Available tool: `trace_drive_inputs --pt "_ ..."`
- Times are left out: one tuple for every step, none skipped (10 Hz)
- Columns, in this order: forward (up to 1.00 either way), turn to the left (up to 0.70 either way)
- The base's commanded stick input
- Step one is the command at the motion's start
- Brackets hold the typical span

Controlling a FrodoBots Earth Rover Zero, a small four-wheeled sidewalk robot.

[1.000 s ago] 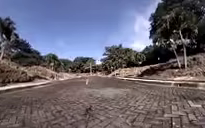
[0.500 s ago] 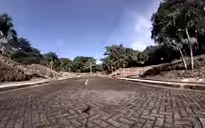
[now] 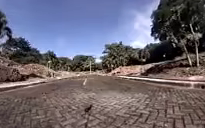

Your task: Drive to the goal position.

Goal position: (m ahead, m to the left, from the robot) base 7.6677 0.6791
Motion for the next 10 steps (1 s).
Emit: trace_drive_inputs --pt "1.0 0.0" --pt "1.0 0.0" --pt "1.0 0.0" --pt "1.0 0.0" --pt "1.0 0.0" --pt "1.0 0.0" --pt "1.0 0.0" --pt "1.0 0.0" --pt "1.0 0.0" --pt "1.0 0.0"
